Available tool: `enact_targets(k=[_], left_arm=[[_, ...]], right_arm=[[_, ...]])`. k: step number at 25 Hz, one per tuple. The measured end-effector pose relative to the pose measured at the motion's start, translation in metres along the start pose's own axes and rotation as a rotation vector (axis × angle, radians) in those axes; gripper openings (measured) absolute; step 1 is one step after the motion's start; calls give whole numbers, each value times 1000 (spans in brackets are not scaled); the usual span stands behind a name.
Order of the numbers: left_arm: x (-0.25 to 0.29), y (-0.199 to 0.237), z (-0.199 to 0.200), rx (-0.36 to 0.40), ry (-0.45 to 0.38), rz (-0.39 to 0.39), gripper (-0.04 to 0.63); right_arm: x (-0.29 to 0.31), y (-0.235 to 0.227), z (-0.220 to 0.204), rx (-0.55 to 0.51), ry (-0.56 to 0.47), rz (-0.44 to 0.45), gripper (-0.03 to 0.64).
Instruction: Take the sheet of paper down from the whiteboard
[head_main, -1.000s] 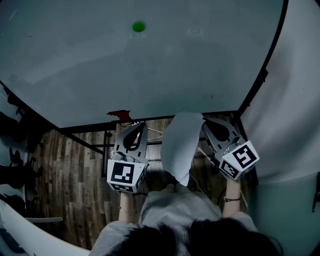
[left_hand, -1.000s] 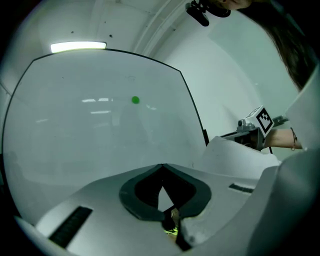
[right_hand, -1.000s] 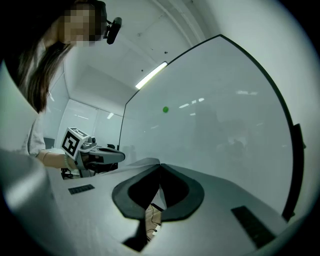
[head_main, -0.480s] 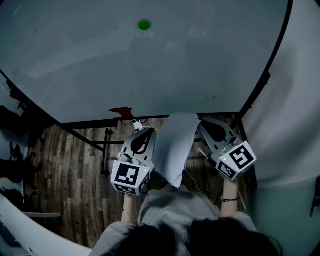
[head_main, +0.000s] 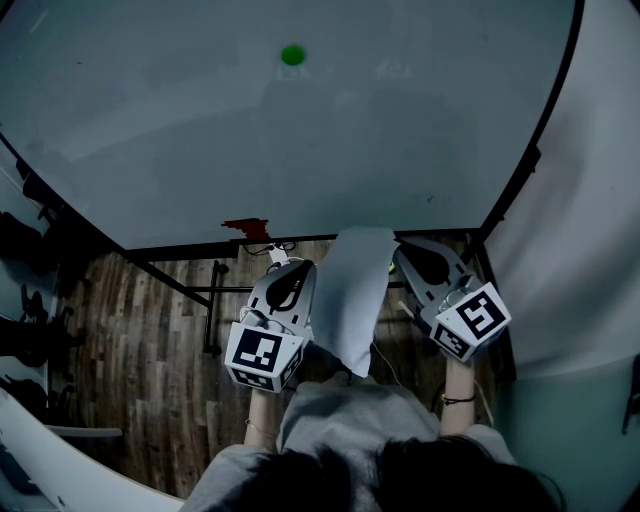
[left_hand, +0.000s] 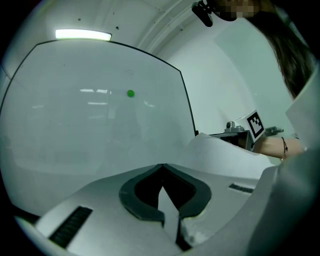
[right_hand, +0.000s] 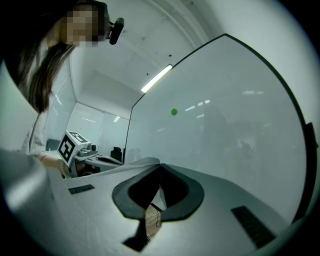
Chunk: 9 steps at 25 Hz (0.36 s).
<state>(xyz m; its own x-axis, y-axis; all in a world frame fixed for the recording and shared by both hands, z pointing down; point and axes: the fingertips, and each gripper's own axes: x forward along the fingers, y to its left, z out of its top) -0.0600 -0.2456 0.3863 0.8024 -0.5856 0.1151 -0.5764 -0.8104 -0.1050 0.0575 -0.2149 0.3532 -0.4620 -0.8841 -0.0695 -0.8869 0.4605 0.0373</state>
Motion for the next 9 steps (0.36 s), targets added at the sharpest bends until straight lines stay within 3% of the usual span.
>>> enact_targets(k=[9], left_arm=[[-3,-3,-4,-5,5,-12,5]], right_arm=[[1,7,-1,1,-4,0,0]])
